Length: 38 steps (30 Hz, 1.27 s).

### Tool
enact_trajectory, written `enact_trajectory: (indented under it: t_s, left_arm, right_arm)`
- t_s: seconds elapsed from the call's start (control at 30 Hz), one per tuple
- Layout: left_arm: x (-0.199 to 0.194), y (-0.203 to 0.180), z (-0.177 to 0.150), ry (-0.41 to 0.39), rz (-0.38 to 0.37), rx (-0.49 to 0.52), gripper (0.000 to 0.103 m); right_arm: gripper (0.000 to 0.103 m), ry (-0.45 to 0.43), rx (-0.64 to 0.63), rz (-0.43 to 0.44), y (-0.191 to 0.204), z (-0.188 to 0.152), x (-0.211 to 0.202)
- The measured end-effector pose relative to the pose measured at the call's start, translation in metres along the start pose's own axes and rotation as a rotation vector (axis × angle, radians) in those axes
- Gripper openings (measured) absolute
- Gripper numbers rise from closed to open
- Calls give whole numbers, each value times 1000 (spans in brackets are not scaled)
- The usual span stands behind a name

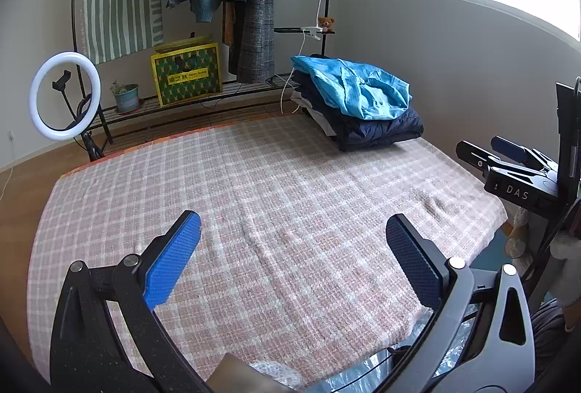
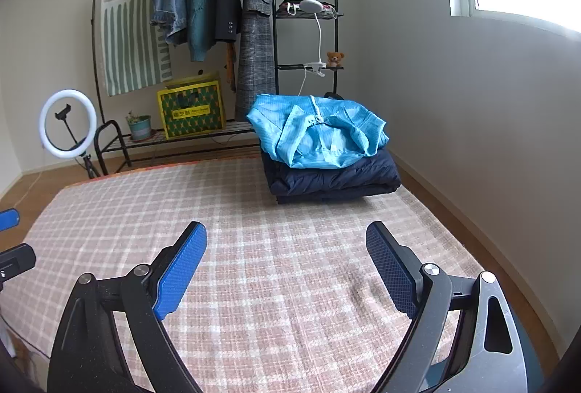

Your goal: Fold large clothes

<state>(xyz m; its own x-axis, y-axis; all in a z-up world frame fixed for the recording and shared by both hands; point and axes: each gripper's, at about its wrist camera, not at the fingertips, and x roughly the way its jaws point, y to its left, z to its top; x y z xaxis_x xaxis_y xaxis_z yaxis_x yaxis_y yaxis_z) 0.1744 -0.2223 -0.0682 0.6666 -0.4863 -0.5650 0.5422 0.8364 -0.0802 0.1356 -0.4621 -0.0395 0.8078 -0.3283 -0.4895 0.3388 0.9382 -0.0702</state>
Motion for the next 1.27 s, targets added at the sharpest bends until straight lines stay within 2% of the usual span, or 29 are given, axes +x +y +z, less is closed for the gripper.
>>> enact_trajectory:
  t_s: [0.97,1.27]
  left_arm:
    - [-5,-1,2,4,10,9,103]
    - [-11,7,2,-17,19,16,103]
  right_arm:
    - [90,21,0,4,-2,-4,2]
    - [90,25,-7,8,0,-5,3]
